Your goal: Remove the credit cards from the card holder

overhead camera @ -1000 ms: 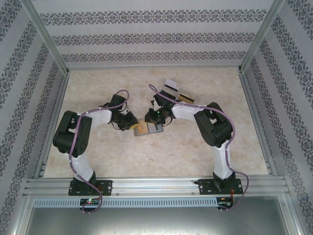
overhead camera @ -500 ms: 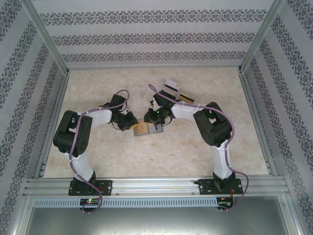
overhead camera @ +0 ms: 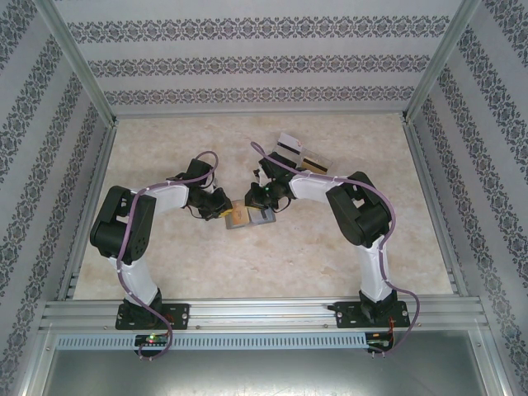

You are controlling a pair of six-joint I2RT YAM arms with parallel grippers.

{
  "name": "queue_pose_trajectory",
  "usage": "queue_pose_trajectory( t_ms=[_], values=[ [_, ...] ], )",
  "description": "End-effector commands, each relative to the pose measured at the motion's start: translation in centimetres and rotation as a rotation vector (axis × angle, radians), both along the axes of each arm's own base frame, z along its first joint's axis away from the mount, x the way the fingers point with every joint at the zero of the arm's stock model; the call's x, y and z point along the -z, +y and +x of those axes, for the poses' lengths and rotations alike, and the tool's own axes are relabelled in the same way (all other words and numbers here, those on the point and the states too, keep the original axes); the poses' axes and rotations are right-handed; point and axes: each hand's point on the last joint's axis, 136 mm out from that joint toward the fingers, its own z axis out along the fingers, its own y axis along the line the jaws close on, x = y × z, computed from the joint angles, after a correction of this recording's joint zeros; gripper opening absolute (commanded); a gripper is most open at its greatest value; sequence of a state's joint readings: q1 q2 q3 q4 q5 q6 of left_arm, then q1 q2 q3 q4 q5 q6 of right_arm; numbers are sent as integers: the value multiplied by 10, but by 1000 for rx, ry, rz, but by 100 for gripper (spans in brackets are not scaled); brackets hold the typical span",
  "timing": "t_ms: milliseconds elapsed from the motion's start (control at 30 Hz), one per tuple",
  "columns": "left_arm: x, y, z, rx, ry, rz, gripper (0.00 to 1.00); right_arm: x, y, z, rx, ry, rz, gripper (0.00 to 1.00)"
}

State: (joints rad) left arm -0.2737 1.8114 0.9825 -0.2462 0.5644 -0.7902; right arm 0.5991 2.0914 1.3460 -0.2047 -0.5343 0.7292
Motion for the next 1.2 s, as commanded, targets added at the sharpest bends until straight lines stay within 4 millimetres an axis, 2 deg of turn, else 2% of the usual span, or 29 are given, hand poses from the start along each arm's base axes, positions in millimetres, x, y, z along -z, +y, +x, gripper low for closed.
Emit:
queue_pose_trajectory(
  t_ms=[0, 133, 433, 700, 900, 1167],
  values=[
    [22, 6, -11, 9, 48, 57, 14, -3, 7, -4, -26, 2, 46, 8],
    [16, 4, -8, 17, 32, 49, 16, -10, 5, -1, -19, -23, 58, 0],
    [-11, -2, 2, 44, -39, 14, 24, -15, -18, 9, 39, -65, 48, 0],
    [-16, 1, 0, 52, -46, 27, 20, -21, -7, 3, 7, -57, 101, 0],
    [-29, 2, 1, 54, -79, 30, 18, -28, -3, -2, -11, -73, 106, 13],
    [-11, 4, -3, 52, -22, 47, 15, -20, 5, -8, -38, -43, 105, 17]
  ],
)
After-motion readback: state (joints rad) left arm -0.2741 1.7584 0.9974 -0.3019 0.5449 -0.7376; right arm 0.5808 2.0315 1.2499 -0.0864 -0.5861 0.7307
